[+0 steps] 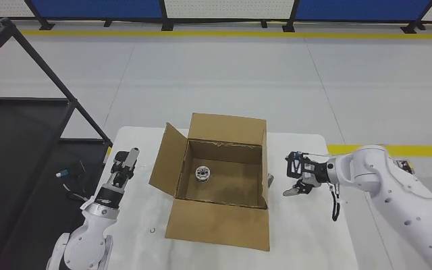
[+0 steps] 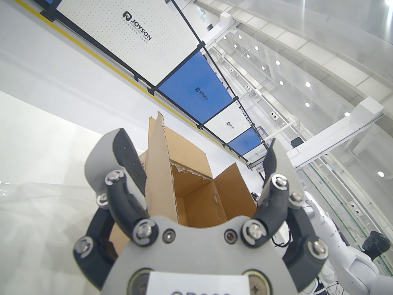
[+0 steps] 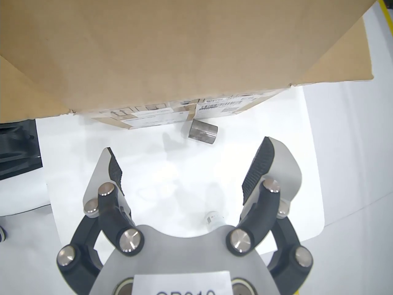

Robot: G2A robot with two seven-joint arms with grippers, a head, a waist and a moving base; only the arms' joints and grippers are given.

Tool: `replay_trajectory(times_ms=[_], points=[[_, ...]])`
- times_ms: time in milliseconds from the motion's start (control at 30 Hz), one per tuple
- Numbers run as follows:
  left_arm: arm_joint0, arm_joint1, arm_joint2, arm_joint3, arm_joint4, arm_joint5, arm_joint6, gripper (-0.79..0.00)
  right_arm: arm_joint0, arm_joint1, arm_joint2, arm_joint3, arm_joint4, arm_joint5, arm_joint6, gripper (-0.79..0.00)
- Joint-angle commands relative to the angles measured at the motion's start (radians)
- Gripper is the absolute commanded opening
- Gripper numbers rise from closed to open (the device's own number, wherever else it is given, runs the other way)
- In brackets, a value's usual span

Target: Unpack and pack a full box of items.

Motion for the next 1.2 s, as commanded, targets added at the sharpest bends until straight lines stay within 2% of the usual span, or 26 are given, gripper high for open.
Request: replay_trajectory(times_ms=[0,200,333,433,567,733,833,1167], points=[[0.000,0.000,0.000,0.000,0.000,0.000,0.000,0.000,0.041,0.003,-0.083,0.041,-0.025,0.000,-0.069,0.000],[0.000,0.000,0.000,0.000,0.000,0.000,0.000,0.000,0.144,-0.024,-0.301,0.199,-0.129,0.000,-0.354,0.000],[0.000,0.000,0.000,0.000,0.000,0.000,0.000,0.000,0.193,-0.071,-0.395,0.303,-0.230,0.000,-0.533,0.000],[0.000,0.000,0.000,0.000,0.000,0.000,0.000,0.000,0.209,-0.115,-0.433,0.382,-0.291,0.000,-0.625,0.000],[0.000,0.000,0.000,0.000,0.000,0.000,0.000,0.000,0.212,-0.183,-0.455,0.481,-0.327,0.030,-0.636,0.000],[0.000,0.000,0.000,0.000,0.000,0.000,0.000,0.000,0.202,-0.264,-0.458,0.575,-0.297,0.074,-0.624,0.000],[0.000,0.000,0.000,0.000,0.000,0.000,0.000,0.000,0.204,-0.304,-0.450,0.630,-0.283,0.141,-0.597,0.000],[0.000,0.000,0.000,0.000,0.000,0.000,0.000,0.000,0.202,-0.308,-0.450,0.629,-0.284,0.152,-0.589,0.000]])
